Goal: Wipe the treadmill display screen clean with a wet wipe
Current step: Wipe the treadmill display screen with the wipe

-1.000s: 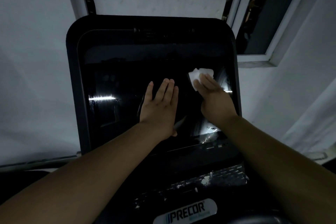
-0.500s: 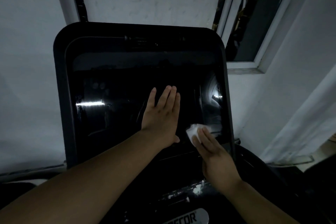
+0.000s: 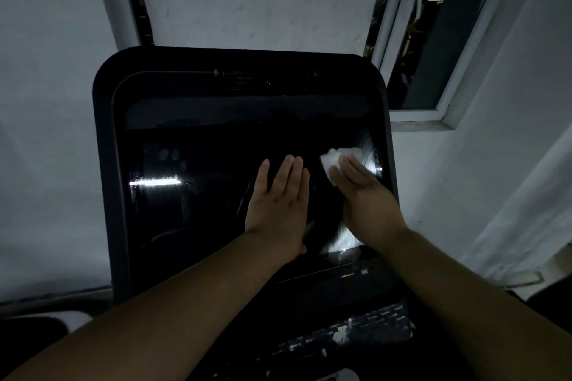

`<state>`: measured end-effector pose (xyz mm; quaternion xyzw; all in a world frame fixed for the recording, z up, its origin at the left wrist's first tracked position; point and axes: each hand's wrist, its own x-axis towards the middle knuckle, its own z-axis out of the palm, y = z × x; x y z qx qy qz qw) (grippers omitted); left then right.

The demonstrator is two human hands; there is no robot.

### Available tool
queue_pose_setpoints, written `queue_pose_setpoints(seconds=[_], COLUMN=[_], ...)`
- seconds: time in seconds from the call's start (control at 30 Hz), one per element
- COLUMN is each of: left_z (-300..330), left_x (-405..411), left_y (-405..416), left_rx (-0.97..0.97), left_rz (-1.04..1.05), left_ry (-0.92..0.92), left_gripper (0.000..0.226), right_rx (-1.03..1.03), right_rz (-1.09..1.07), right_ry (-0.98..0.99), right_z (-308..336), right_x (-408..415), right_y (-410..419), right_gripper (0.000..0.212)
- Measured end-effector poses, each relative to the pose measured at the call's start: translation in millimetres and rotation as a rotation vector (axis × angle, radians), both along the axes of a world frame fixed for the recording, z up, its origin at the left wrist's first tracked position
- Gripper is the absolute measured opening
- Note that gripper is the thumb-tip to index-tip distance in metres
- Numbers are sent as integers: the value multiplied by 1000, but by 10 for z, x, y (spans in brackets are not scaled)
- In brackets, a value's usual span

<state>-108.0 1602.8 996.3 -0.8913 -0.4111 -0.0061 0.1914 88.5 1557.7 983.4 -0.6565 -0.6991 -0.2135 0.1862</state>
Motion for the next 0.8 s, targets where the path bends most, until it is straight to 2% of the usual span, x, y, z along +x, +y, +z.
queue_pose_setpoints(seconds=[0.23,0.57,0.8], left_z=[10,53,42], left_x=[-2,5,3], left_y=[0,-21,-22], left_rx=[-24,-60,-47], left_rz=[2,-8,-5], left_ry=[-10,-15,-16], left_gripper=[138,134,140], right_rx=[36,-38,-43], right_rz=[-19,46,38], right_ry=[41,50,108], right_z=[160,-330,-722], right_x=[-53,-115,-240], right_y=[118,-361,-757], right_gripper=[65,67,64])
